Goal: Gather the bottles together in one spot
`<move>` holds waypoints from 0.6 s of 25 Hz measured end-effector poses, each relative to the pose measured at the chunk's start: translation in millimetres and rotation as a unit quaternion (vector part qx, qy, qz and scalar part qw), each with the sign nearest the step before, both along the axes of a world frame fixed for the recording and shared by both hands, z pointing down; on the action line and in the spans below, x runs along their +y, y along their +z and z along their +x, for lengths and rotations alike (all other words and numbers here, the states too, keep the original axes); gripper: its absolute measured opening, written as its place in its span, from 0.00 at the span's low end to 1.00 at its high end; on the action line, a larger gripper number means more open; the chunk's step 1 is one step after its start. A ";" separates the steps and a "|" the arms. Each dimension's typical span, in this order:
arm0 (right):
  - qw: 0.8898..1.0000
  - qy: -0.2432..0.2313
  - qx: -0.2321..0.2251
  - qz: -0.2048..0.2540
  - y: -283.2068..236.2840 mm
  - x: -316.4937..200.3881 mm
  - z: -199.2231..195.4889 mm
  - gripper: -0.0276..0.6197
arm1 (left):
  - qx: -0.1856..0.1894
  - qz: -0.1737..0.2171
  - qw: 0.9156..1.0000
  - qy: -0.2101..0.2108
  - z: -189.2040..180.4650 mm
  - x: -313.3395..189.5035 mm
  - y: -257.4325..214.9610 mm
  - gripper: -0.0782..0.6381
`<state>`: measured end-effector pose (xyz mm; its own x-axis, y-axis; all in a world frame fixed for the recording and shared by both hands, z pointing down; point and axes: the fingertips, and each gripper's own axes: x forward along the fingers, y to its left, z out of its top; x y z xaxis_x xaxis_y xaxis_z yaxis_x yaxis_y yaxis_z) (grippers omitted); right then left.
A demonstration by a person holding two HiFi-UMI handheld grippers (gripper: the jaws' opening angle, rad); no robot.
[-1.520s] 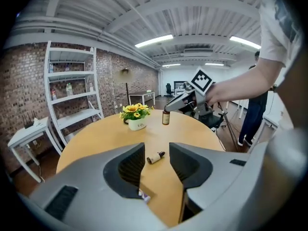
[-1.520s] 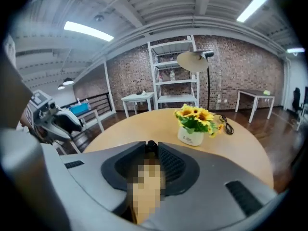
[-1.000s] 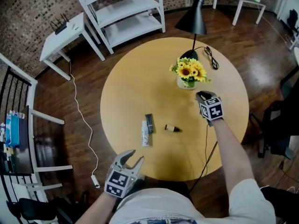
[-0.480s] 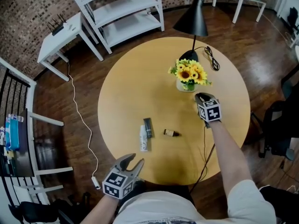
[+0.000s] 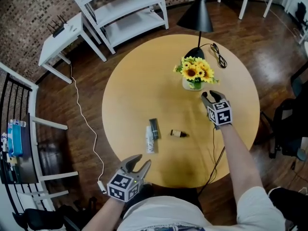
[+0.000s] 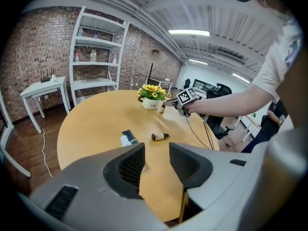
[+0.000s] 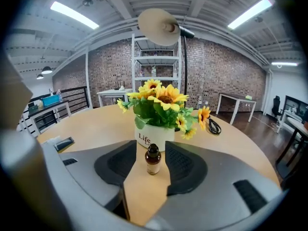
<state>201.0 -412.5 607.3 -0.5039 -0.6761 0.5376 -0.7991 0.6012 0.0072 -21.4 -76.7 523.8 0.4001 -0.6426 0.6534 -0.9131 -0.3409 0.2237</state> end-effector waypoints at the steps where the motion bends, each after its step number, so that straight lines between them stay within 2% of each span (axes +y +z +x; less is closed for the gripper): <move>1: 1.000 0.003 -0.001 0.008 -7.0 4.3 1.7 0.37 | 0.001 0.003 1.000 0.001 -1.1 0.2 -1.3 0.33; 5: 0.999 0.017 -0.027 0.017 -39.4 45.6 3.6 0.37 | 0.008 0.016 1.000 0.007 -4.3 4.0 -5.5 0.33; 10: 0.998 0.049 -0.030 0.002 -74.9 160.7 30.7 0.37 | 0.046 0.040 0.997 0.051 6.0 16.1 -22.0 0.33; 15: 0.997 0.061 -0.048 0.014 -114.0 272.4 -14.0 0.37 | 0.052 0.062 0.995 0.066 -39.2 41.8 -45.2 0.33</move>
<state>187.0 -140.1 493.4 -0.4664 -0.7490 0.4707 -0.8635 0.5010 -0.0584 -60.6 -34.9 478.6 0.5473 -0.6537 0.5226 -0.8329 -0.4864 0.2638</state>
